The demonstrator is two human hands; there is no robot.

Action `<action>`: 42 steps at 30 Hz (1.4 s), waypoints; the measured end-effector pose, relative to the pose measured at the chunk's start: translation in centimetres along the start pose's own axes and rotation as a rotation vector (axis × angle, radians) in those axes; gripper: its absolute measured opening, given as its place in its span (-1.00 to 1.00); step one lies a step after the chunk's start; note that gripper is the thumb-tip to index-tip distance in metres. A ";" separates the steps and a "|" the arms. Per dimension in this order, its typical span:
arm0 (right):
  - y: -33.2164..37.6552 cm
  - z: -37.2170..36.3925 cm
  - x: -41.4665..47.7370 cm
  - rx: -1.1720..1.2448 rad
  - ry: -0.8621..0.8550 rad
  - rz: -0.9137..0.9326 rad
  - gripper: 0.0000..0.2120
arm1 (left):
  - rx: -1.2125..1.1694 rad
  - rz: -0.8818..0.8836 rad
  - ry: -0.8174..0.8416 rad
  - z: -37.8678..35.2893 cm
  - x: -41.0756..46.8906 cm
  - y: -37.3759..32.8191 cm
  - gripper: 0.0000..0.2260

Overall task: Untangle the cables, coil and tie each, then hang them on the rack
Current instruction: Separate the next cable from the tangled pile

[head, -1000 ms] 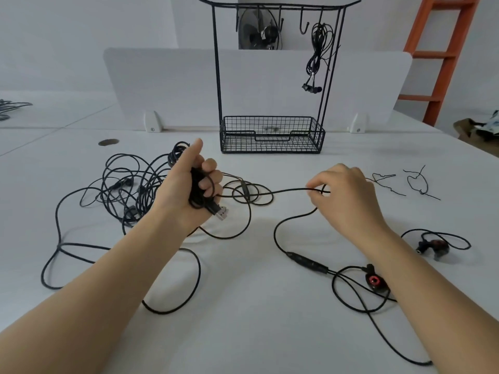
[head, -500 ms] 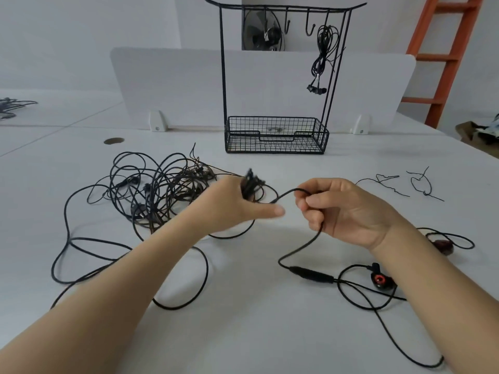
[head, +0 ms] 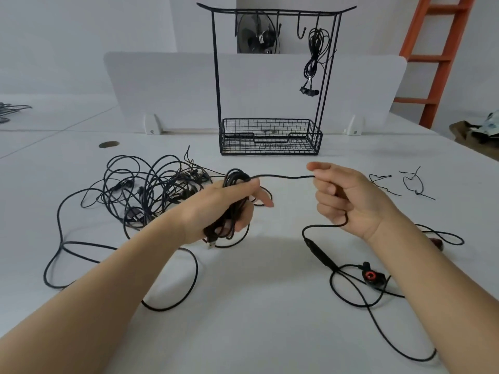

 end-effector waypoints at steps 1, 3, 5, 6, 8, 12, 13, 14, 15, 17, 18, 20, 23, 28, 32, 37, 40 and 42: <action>0.1 -0.2 -0.1 -0.029 0.008 0.025 -0.82 | -0.057 -0.025 0.012 -0.2 0.0 -0.2 -0.71; 0.0 -0.7 -0.3 -0.134 0.035 0.055 -0.84 | -0.235 -0.062 -0.009 0.0 0.0 -0.5 -0.71; -0.6 -1.6 -0.6 -0.292 0.064 0.050 -0.88 | -0.419 -0.077 -0.057 0.3 0.2 -0.6 -0.69; -1.0 -2.1 -0.8 -0.371 0.089 0.040 -0.89 | -0.506 -0.083 -0.093 0.5 0.3 -0.5 -0.69; -1.9 -3.1 -1.1 -0.500 0.171 0.010 -0.88 | -0.706 -0.103 -0.189 1.3 0.5 -0.4 -0.67; -3.1 -4.0 -1.8 -0.550 0.326 -0.088 -0.87 | -0.957 -0.118 -0.354 2.9 0.5 0.5 -0.54; -3.0 -4.0 -1.8 -0.505 0.337 -0.106 -0.89 | -0.983 -0.110 -0.379 3.2 0.5 0.8 -0.51; -2.8 -3.9 -1.8 -0.449 0.339 -0.120 -0.93 | -1.022 -0.098 -0.392 3.3 0.5 1.0 -0.50; -2.6 -3.7 -1.8 -0.391 0.333 -0.131 -0.93 | -1.069 -0.087 -0.390 3.3 0.5 1.1 -0.50; -2.3 -3.2 -1.6 -0.304 0.315 -0.150 -0.86 | -1.132 -0.060 -0.356 3.0 0.5 1.1 -0.51; -2.2 -3.0 -1.5 -0.276 0.308 -0.158 -0.86 | -1.125 -0.039 -0.334 2.9 0.5 1.0 -0.52; -2.2 -2.9 -1.4 -0.223 0.306 -0.171 -0.86 | -0.994 0.009 -0.319 2.8 0.6 0.9 -0.57; -2.0 -3.2 -1.2 -0.109 0.356 -0.145 -0.85 | -0.553 0.093 -0.387 3.5 0.7 1.4 -0.62; -1.1 -3.3 -1.0 0.003 0.401 -0.050 -0.71 | 0.204 0.195 -0.209 1.3 0.5 1.5 -0.70; -1.2 -3.4 -1.2 -0.034 0.378 -0.059 -0.79 | 0.545 0.290 -0.145 0.0 0.3 1.9 -0.55; -1.3 -3.6 -1.2 -0.073 0.364 -0.028 -0.85 | 0.408 0.325 -0.098 -0.9 0.1 2.0 -0.59; -1.2 -3.2 -1.0 -0.067 0.324 -0.006 -0.80 | 0.077 0.287 -0.007 -1.2 0.2 1.7 -0.59; -1.2 -2.9 -1.0 -0.095 0.289 -0.006 -0.81 | -0.076 0.265 0.042 -1.3 0.3 1.7 -0.59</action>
Point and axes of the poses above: each hand's wrist, its own x-axis towards the middle knuckle, its own z-axis out of the back of the hand, y = z × x, the point moved 7 cm from there along x, towards the middle knuckle, and after that the axes turned 7 degrees about z, right-handed, at the moved point
